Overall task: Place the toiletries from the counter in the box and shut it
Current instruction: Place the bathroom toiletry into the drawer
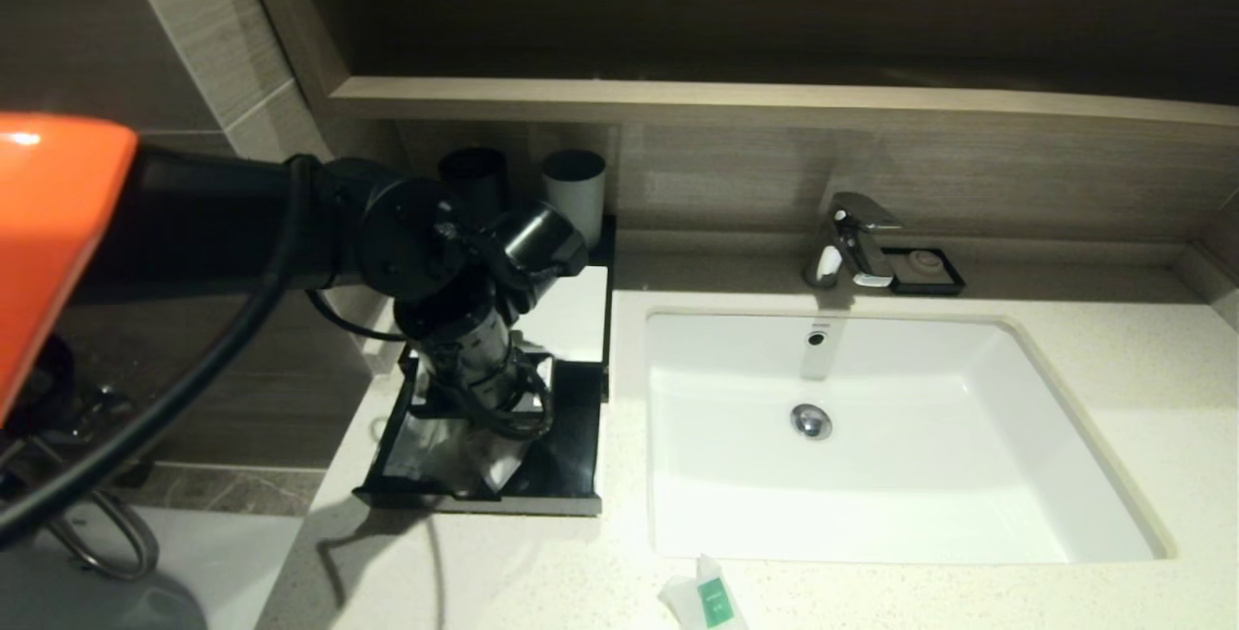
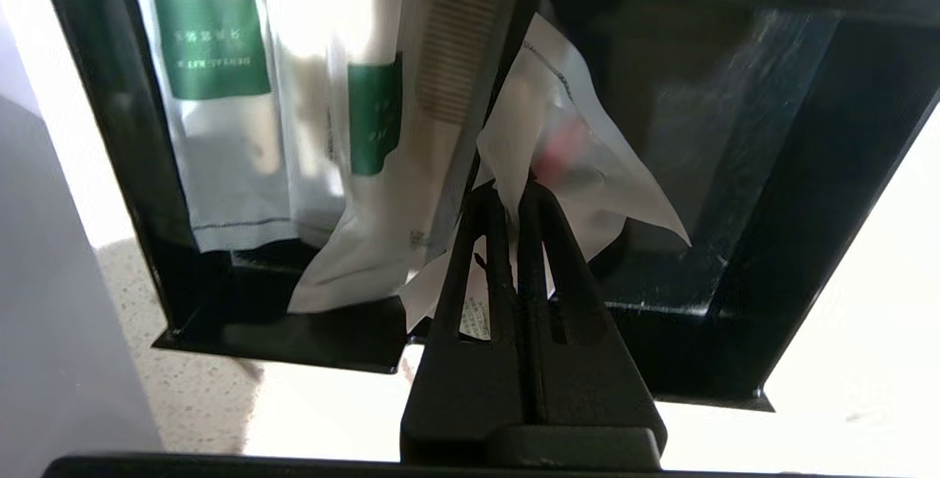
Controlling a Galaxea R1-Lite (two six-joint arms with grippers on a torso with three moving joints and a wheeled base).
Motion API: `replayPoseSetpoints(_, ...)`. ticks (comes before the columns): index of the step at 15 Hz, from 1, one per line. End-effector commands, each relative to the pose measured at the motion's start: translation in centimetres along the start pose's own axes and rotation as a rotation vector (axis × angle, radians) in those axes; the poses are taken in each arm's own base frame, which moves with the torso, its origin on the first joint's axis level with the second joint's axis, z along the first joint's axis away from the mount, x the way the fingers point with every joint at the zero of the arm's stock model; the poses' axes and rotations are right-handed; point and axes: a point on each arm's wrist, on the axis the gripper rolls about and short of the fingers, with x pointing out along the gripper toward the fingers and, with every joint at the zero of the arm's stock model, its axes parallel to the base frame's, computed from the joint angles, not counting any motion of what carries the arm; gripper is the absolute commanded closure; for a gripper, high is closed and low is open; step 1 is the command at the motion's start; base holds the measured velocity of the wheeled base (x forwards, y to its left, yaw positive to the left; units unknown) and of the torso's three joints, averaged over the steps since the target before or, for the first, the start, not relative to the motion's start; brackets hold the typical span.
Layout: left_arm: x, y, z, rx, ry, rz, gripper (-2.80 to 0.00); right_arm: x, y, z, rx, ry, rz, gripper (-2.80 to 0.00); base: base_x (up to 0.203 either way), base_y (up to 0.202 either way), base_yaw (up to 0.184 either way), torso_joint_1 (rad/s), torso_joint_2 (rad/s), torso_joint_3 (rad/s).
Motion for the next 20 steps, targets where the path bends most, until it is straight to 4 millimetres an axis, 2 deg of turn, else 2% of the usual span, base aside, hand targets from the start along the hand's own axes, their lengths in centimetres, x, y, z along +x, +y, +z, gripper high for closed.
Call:
replayPoseSetpoints(1, 0.6, -0.3, 0.2, -0.002, 0.004, 0.009, 0.0, 0.0, 0.0, 0.0, -0.001, -0.001, 0.0, 0.0, 0.0, 0.0, 0.0, 0.0, 0.0, 0.0)
replayPoseSetpoints(20, 2.4, -0.4, 2.3, -0.153, -0.048, 0.047, 0.0, 0.0, 0.0, 0.0, -0.001, -0.001, 0.0, 0.0, 0.0, 0.0, 0.0, 0.0, 0.0, 0.0)
